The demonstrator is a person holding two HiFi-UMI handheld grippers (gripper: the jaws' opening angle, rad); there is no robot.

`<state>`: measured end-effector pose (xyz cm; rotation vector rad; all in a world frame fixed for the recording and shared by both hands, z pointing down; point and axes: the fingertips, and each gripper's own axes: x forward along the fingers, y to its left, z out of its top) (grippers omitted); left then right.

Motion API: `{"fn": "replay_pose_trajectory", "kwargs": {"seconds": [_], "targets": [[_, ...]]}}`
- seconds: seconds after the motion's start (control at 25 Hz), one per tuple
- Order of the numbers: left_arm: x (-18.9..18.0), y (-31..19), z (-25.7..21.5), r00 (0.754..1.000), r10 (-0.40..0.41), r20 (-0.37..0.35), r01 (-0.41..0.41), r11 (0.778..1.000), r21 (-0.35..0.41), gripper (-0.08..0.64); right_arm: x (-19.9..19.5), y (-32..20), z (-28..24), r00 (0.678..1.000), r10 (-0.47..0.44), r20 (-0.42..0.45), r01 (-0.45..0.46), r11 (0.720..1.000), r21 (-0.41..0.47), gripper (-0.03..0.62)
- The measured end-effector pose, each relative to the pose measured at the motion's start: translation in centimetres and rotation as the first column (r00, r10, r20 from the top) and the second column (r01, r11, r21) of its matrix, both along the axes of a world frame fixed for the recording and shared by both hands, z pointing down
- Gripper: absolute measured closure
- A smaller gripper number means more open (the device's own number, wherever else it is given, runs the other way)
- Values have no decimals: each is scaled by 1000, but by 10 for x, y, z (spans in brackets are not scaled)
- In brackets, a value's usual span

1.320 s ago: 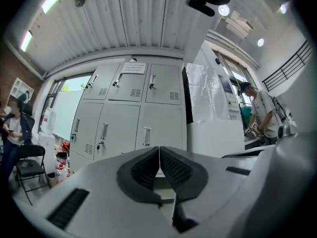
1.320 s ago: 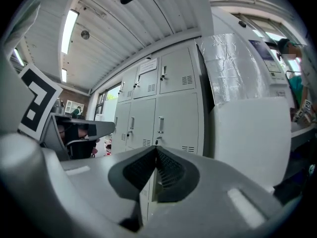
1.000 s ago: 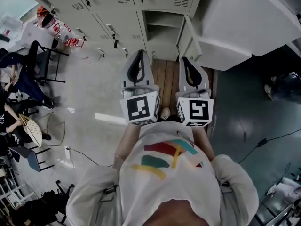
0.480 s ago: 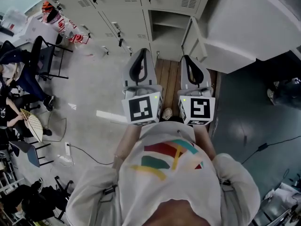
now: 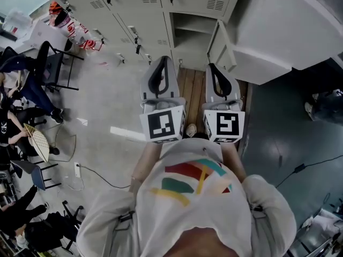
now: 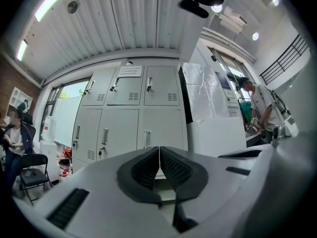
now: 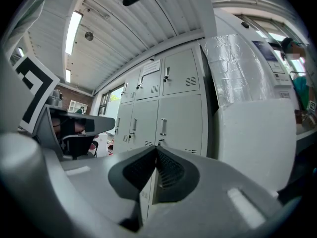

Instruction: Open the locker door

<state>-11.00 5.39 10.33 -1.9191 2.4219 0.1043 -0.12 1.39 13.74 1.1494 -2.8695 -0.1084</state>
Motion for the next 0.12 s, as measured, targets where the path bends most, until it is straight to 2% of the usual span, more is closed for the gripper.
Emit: {"fn": "replay_pose_trajectory", "kwargs": {"seconds": [0.12], "targets": [[2,-2,-1,1000,6,12,-7,1000,17,541,0,0,0,1000,1,3,-1,1000,-2,589]]}}
